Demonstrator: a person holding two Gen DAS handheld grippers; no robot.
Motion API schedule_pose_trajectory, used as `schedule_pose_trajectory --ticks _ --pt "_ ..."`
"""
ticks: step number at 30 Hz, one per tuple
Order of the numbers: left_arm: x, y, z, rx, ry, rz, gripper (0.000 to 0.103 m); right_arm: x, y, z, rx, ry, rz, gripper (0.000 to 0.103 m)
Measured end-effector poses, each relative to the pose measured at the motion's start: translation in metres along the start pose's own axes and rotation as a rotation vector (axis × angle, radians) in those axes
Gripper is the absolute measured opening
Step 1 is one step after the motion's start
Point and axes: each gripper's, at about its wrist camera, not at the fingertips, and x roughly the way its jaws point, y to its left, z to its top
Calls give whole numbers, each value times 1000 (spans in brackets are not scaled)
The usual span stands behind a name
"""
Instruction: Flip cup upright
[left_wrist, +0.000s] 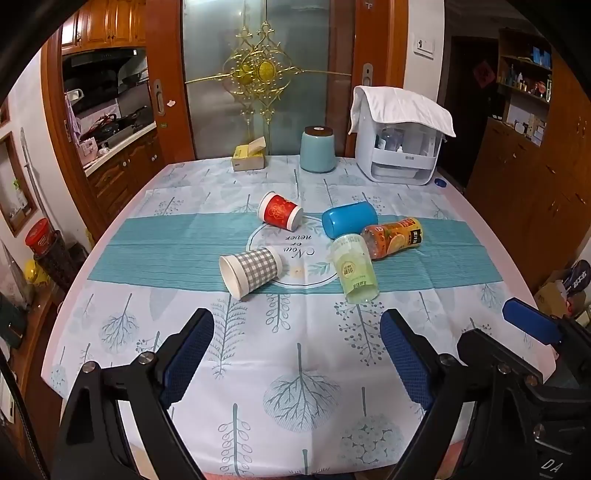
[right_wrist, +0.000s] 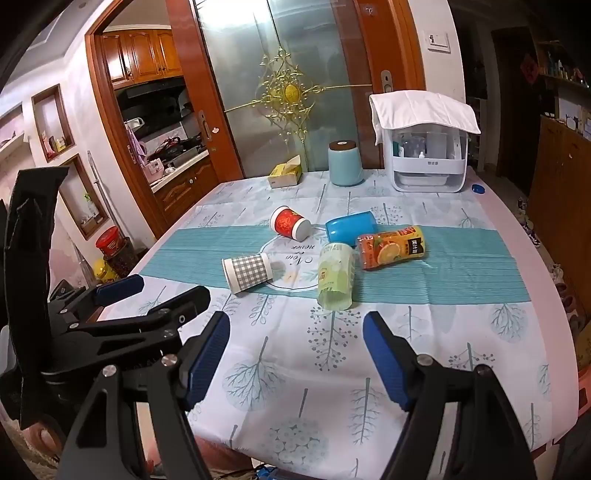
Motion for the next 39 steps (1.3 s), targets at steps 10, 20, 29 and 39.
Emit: schedule_pose_trajectory --ticks 10,20,29,39 --pt "1 1 0 -5 8 3 90 -2 -1 0 3 4 2 75" --pt "2 3 -1 -6 15 13 90 -1 -1 -1 5 6 3 75" --pt "3 3 -3 -5 17 23 90 0 0 -3 8 8 2 75" --pt "2 4 -4 -4 16 25 90 3 -1 -5 13 11 6 75"
